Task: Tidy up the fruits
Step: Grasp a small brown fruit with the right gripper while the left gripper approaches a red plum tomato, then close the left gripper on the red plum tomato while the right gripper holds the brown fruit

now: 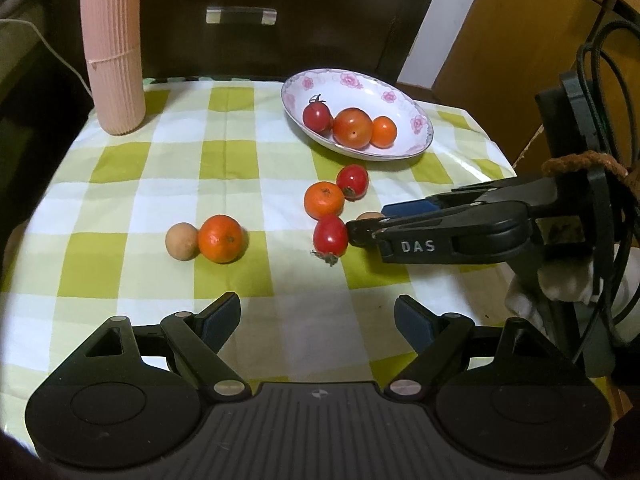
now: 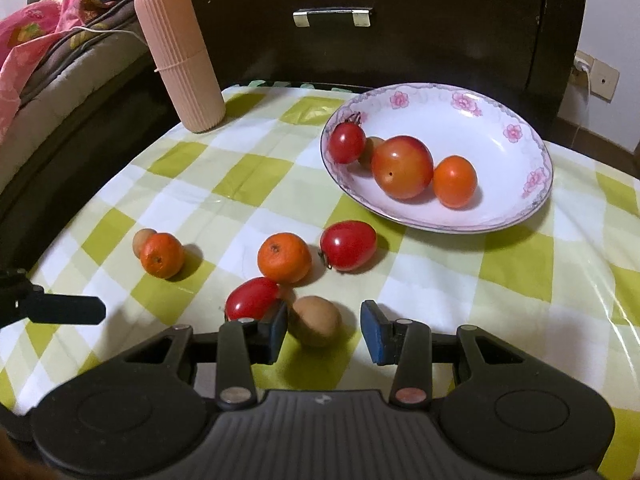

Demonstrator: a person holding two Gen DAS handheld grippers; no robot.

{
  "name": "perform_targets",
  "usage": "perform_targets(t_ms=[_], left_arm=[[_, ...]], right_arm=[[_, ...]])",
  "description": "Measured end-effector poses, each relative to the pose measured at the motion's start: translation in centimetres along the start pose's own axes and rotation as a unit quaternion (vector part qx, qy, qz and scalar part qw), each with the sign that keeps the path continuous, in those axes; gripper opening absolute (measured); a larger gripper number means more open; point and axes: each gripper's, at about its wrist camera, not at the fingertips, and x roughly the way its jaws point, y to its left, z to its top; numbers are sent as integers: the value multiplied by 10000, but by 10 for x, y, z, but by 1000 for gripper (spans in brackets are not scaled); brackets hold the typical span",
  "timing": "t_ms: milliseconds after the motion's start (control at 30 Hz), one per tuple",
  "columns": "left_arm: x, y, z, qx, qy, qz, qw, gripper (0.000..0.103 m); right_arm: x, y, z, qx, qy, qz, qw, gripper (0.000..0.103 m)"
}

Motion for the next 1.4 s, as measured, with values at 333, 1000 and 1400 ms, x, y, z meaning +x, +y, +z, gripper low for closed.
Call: perform_targets(t_ms=[333,1000,1400], left_arm=[[8,-10,0,367,-237,161,9989,88],[60,-31,28,521,-319,382,9974,94],[77,-40,29,778,-157,619,9949,59]], right_arm=[[-16,-3,-9,35,75,-286,9996,28],[-67,-51,-25,1107,24,-33,9938,28],[-67,-61,-28,1335,69,92,9910,28]])
